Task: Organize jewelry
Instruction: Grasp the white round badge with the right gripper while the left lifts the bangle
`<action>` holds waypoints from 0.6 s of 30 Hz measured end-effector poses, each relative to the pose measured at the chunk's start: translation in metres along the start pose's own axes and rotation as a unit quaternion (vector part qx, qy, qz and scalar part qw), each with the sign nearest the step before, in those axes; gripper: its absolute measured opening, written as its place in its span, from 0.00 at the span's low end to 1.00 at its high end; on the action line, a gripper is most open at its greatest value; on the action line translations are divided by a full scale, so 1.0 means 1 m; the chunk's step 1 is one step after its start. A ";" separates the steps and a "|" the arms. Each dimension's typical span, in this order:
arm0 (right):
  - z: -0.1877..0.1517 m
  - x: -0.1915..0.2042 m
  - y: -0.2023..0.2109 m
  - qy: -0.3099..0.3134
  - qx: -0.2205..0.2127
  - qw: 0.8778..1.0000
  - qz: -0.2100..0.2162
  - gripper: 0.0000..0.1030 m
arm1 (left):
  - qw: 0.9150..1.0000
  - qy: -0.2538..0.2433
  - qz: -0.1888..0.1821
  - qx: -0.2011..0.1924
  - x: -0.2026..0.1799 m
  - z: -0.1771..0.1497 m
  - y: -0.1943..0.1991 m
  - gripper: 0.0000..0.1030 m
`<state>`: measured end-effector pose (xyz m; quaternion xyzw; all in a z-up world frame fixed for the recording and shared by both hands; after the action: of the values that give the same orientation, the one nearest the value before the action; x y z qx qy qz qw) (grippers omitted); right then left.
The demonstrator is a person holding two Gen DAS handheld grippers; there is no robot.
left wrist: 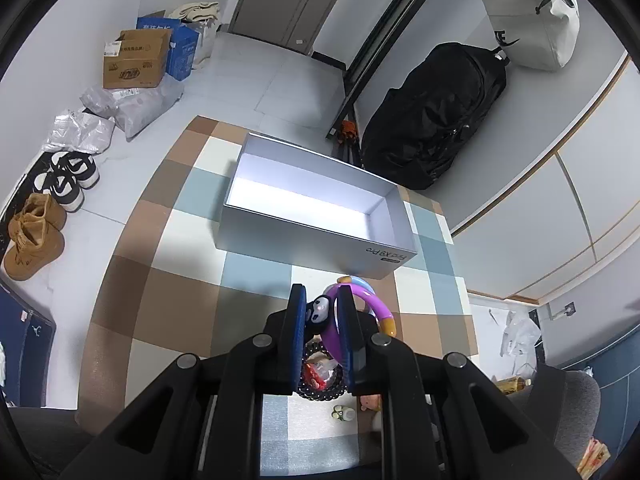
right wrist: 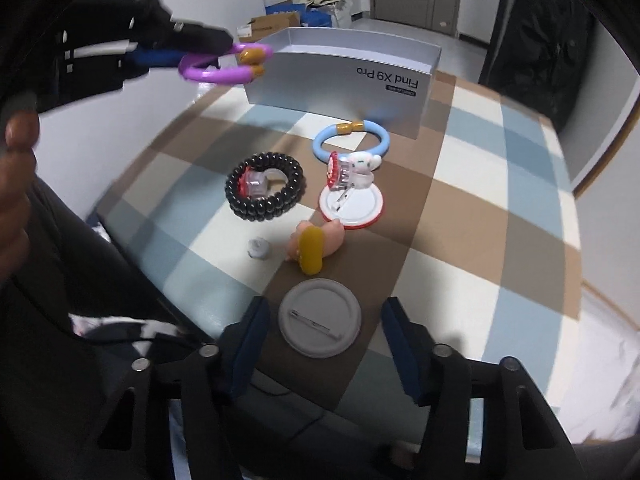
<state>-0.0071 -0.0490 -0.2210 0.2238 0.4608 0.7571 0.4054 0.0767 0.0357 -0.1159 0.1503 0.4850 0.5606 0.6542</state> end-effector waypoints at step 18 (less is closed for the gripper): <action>0.023 -0.042 0.022 -0.097 -0.053 0.994 0.002 0.40 | 1.000 -0.008 0.016 -0.006 0.004 0.002 -0.001 0.11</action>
<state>0.0241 -0.0767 -0.1895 0.2757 0.3783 0.7559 0.4577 0.0787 0.0395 -0.1172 0.1583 0.4744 0.5724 0.6498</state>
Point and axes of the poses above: each gripper's, at about its wrist camera, not at the fingertips, and y roughly against the way its jaws point, x to its left, z to its top, the point moved 10 cm from there along -y, roughly the way its jaws point, and after that the axes turned 4 degrees about y, right-handed, at the moved point
